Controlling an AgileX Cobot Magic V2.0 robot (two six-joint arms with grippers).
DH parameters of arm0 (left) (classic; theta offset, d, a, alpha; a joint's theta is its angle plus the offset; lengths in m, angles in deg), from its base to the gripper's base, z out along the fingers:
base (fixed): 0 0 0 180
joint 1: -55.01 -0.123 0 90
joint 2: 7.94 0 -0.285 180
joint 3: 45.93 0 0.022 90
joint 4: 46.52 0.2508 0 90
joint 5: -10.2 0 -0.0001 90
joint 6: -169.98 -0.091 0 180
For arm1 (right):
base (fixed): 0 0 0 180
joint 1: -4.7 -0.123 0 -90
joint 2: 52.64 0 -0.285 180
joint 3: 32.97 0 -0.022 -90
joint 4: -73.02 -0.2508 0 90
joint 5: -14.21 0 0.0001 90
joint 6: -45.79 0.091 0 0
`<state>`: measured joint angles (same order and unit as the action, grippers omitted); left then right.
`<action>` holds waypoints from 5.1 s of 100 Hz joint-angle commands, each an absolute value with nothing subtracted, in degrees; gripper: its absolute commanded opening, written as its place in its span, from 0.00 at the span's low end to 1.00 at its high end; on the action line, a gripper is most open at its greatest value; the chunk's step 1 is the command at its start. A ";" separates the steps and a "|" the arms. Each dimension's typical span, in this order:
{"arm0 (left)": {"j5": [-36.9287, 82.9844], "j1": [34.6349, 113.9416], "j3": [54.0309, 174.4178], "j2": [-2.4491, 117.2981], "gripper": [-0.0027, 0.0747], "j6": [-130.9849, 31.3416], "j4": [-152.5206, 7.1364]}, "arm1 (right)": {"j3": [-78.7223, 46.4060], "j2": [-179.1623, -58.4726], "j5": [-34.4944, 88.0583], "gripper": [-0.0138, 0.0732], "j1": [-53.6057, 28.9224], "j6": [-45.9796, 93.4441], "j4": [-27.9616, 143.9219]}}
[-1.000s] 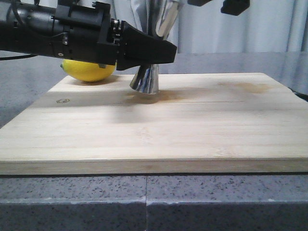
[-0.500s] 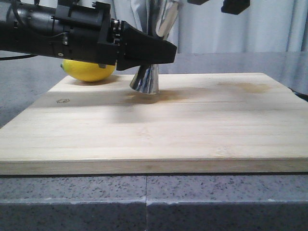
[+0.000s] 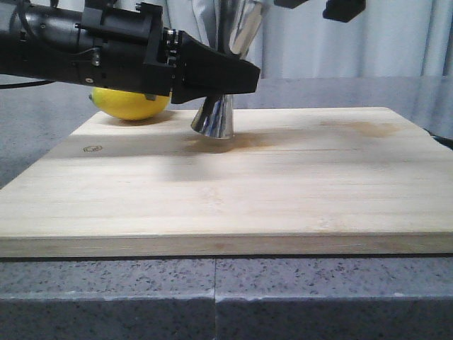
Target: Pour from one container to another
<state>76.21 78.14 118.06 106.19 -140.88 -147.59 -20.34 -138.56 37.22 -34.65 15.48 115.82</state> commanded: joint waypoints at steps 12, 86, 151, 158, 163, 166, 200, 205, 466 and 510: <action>82.39 78.73 119.69 103.57 0.01 -140.63 -152.55 | -22.56 -136.85 34.33 0.47 -34.64 15.20 116.09; 82.39 78.73 119.69 103.57 0.01 -140.63 -152.55 | -22.56 -136.21 34.43 0.47 -31.83 23.93 109.41; 82.39 78.73 119.69 103.57 0.01 -140.63 -152.55 | -6.42 -124.39 10.18 0.47 -14.82 33.92 80.01; 82.39 78.73 119.69 103.57 0.01 -140.63 -152.55 | -3.04 -123.83 6.76 0.47 -14.09 33.92 77.59; 82.39 78.73 119.69 103.57 0.01 -140.63 -152.55 | -0.54 -123.84 4.15 0.47 -13.93 33.92 75.35; 82.39 78.73 119.69 103.57 0.01 -140.63 -152.55 | 1.21 -123.84 2.61 0.47 -13.93 33.92 74.17; 82.39 78.73 119.69 103.57 0.01 -140.63 -152.55 | 16.32 -126.66 -19.43 0.47 -13.93 36.03 66.25; 82.39 78.73 119.69 103.57 0.01 -140.63 -152.55 | 16.88 -127.76 -20.41 0.47 -13.93 38.13 66.25; 82.39 78.73 119.69 103.57 0.01 -140.63 -152.55 | 10.90 -114.62 1.08 0.83 -13.93 44.35 74.53; 81.86 78.73 119.69 103.57 0.01 -141.91 -152.55 | 10.90 -114.62 1.08 0.83 -13.93 44.35 74.53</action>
<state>76.21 78.14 118.06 106.19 -141.10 -147.59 13.08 -115.67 4.89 -14.25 44.33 73.93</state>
